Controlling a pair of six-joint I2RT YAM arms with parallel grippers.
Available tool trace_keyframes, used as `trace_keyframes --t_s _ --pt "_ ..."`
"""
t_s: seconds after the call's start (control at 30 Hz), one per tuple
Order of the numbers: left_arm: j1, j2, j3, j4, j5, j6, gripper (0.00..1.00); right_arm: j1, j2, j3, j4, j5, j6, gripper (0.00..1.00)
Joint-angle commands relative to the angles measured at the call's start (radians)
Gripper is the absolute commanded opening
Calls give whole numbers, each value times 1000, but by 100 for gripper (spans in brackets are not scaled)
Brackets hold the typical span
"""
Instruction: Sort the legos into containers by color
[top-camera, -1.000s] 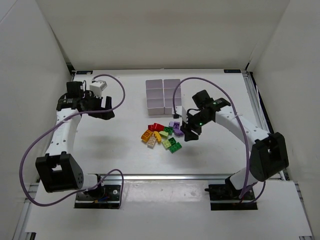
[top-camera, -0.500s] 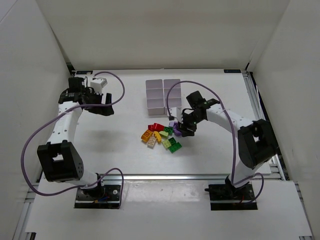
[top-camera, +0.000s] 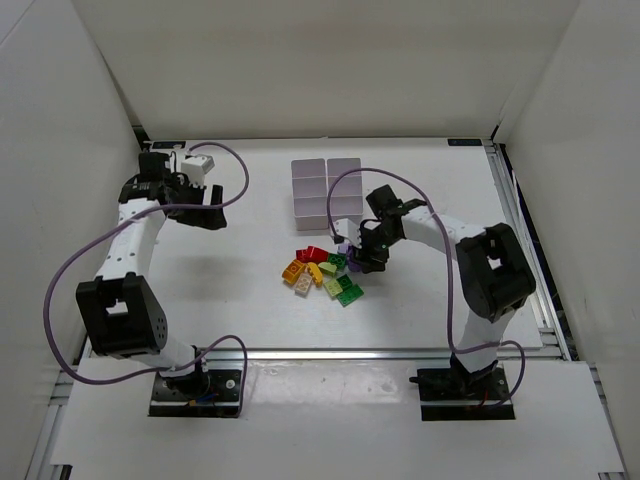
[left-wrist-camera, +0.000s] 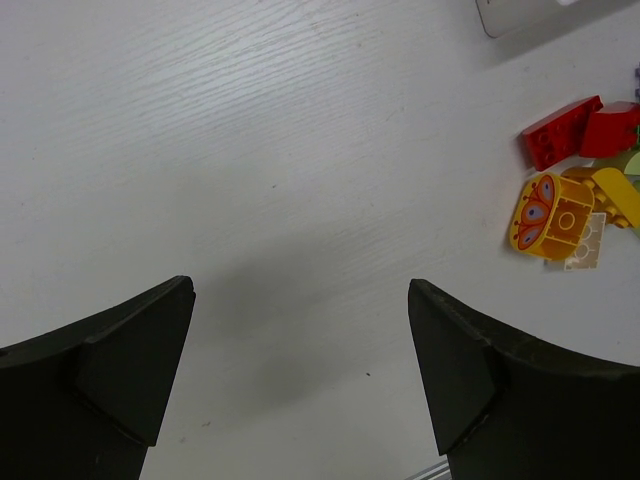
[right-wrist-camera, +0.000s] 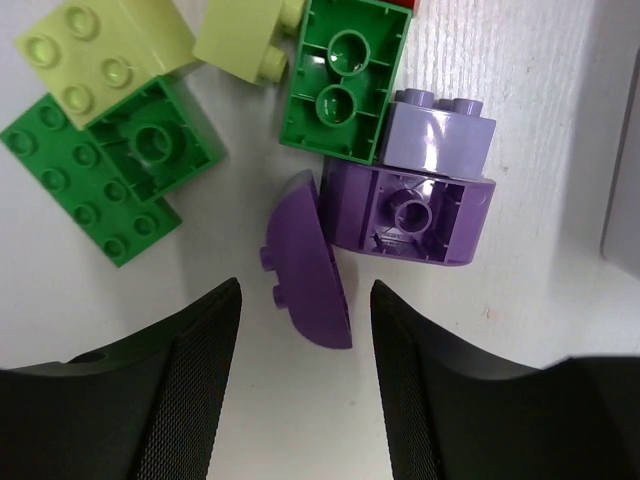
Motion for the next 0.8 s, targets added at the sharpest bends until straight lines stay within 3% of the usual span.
trace_keyframes --t_s 0.0,0.1,0.2,0.4,0.67,0.77 --pt "-2 -1 43 9 -10 1 99 -1 29 24 54 26 9 59" --pt "-2 5 42 6 -10 7 99 -1 47 37 59 32 16 59" --pt "-3 13 45 9 -19 7 99 -1 56 38 54 32 9 49" --pt "-3 25 37 7 -19 7 99 -7 35 36 8 47 4 1" --pt "-3 10 -9 9 -7 13 98 -60 -245 37 -116 -38 56 0" --pt "-3 15 -4 9 12 -2 98 -93 -237 111 -71 -20 88 0"
